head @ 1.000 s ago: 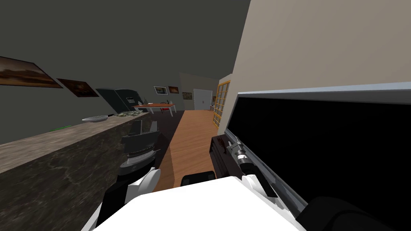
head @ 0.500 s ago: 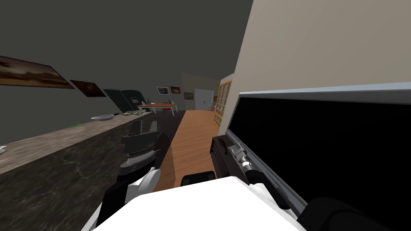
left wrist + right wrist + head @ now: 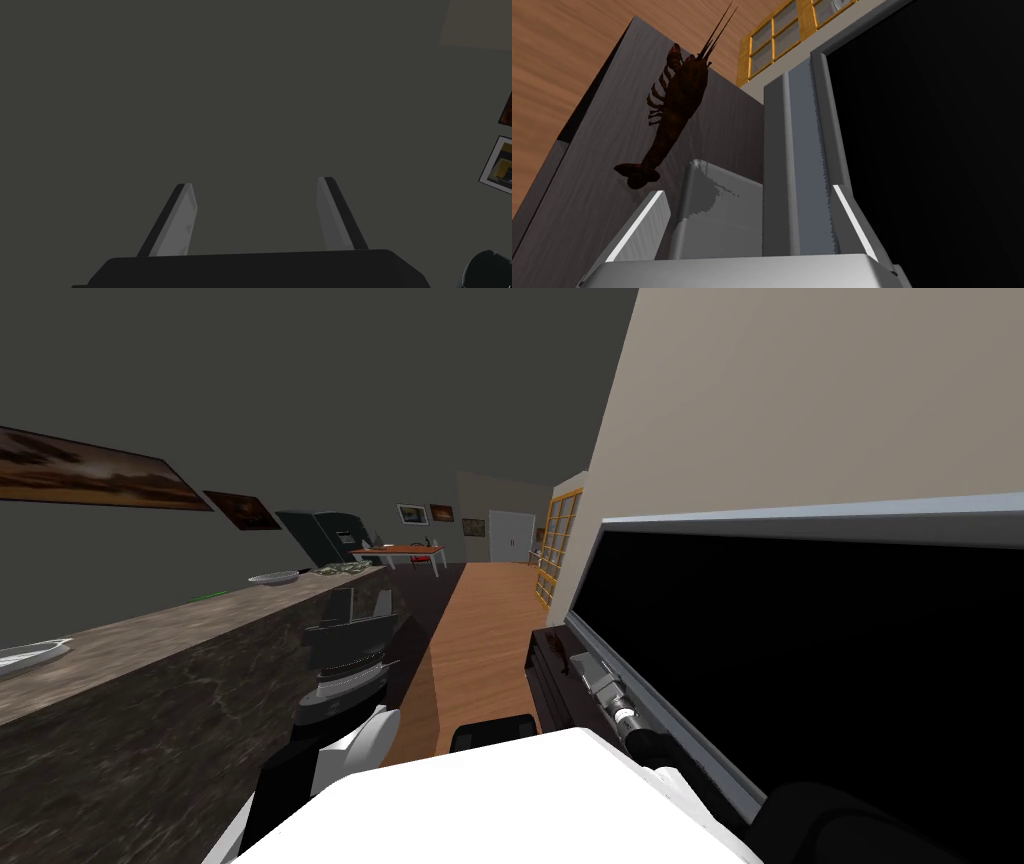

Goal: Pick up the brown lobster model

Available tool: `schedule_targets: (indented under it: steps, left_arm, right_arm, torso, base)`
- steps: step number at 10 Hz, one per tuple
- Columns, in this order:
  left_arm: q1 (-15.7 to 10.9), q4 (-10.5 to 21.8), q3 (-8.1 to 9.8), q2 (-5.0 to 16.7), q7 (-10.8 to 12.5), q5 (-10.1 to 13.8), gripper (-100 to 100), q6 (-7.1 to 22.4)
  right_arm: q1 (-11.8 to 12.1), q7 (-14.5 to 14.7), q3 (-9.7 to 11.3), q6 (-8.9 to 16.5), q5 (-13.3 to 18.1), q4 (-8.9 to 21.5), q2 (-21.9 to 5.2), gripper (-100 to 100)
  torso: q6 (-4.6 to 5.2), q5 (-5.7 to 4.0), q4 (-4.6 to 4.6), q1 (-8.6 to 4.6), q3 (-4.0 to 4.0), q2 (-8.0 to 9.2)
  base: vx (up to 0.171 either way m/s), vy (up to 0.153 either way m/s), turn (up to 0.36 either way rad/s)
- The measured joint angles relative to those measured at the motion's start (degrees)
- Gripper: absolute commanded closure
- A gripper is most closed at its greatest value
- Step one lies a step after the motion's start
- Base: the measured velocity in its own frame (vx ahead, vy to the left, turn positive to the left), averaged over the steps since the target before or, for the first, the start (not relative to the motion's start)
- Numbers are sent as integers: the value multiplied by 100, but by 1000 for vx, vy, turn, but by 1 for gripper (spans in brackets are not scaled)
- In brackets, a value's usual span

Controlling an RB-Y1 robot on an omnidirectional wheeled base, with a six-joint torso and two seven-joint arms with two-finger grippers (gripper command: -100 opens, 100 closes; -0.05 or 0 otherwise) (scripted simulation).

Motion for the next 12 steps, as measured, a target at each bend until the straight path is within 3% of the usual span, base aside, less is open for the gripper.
schedule_targets:
  steps: [2,3,12]
  left_arm:
    - [0,0,0,0,0,0,0,0]
    - [0,0,0,0,0,0,0,0]
    - [0,0,0,0,0,0,0,0]
  right_arm:
    - [129,-112,-42,115,-350,249,-144,-100]
    - [333,-168,-81,204,-552,256,-201,-100]
    - [1063,-466,-399,1097,-1894,726,-361,-100]
  torso:
    - [0,0,0,0,-1,-1]
    - [-1,1,0,2,0,0]
    - [-1,1,-1,3,-4,-8]
  base:
    - [-2,4,81]
    - [-2,2,35]
    - [7,8,83]
